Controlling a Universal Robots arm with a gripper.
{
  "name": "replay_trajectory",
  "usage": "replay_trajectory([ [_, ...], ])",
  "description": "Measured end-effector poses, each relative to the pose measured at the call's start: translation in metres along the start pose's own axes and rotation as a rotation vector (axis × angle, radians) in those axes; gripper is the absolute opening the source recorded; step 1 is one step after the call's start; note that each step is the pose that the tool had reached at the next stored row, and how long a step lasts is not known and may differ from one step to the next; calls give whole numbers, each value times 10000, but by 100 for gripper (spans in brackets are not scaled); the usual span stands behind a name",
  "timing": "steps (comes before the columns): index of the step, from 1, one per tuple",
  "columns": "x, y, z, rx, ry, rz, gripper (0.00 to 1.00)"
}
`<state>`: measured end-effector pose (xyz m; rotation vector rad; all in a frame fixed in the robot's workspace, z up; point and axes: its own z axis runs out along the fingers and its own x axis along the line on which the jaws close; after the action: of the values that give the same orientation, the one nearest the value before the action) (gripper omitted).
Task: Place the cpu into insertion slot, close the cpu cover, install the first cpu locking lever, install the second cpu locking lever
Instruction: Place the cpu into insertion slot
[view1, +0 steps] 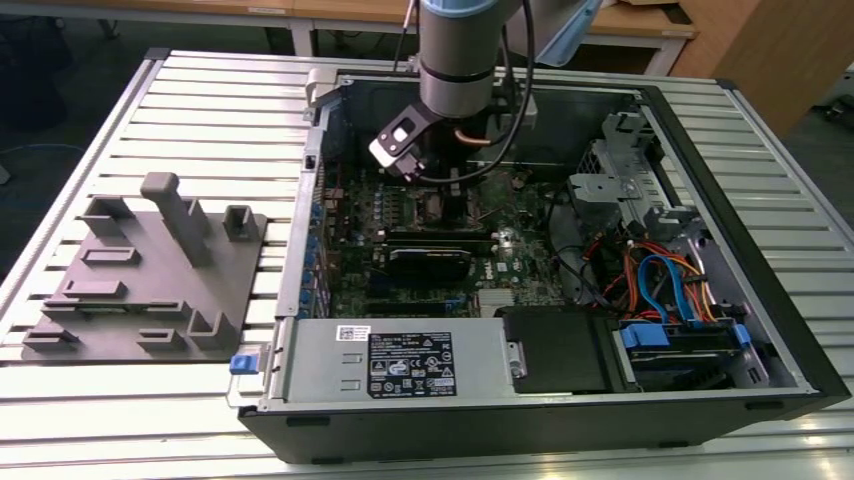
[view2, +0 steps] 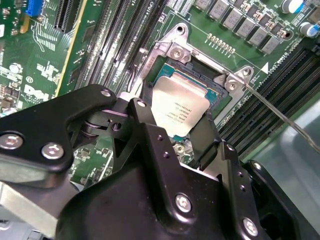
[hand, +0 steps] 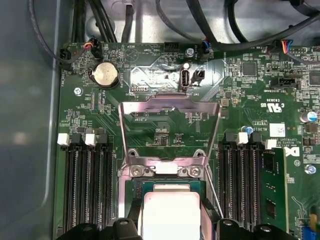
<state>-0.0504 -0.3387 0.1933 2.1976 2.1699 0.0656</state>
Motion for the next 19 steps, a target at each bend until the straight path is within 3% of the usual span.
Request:
replay_trajectory([
  [19, 6, -3, 38, 1, 13, -82, 54],
])
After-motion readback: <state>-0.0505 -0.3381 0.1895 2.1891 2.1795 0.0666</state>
